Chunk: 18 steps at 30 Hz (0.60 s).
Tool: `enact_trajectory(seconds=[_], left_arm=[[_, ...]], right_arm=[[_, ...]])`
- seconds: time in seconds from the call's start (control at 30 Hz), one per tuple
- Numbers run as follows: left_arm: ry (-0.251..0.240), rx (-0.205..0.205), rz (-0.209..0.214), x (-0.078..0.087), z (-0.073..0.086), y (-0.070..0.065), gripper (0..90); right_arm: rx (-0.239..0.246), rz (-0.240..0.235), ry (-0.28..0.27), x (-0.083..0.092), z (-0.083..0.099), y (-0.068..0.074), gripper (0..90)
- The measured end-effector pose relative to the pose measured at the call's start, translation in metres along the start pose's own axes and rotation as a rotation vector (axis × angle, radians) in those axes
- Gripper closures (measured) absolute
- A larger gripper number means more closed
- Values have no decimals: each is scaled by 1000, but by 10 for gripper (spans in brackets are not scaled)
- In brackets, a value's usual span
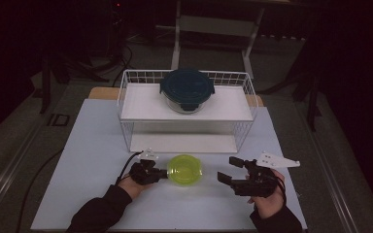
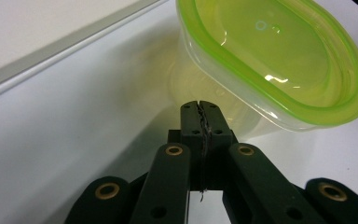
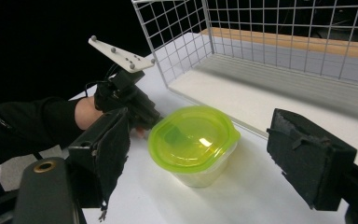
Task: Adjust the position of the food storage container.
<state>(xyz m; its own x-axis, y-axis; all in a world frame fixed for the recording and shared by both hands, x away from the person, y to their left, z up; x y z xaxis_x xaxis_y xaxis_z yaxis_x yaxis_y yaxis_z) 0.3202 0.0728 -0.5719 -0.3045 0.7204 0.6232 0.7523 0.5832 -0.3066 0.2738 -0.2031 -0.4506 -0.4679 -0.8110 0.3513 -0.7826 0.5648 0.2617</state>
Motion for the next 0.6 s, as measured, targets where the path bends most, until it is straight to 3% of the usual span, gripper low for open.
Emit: enact_trajectory(seconds=[0.2,0.33,0.43,0.5,0.6], left_arm=[[-11,14,26,-7,-3,-3,887],[-3,4,28,-9,-4,-4,886],[-17,7,30,-4,-3,-3,879],[-21,5,33,-1,-3,-2,787],[-39,-4,27,12,-5,-1,730]], right_arm=[[-3,-1,-1,0,0,0,206],[-5,1,4,0,0,0,206],[-7,1,2,0,0,-1,206],[-9,-2,-2,0,0,-1,206],[-7,-2,1,0,0,-1,206]])
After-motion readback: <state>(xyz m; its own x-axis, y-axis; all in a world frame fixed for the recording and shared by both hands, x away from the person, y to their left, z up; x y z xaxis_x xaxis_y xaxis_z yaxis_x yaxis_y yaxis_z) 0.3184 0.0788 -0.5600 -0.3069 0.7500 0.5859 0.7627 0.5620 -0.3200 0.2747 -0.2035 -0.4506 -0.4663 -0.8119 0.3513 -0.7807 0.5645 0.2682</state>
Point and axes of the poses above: each handheld gripper's, and its own axes: x roughly backward along the jaws, z roughly out of its underside, y roughly to its left, the point moved 5 cm from there along -x, roughly forward along the jaws
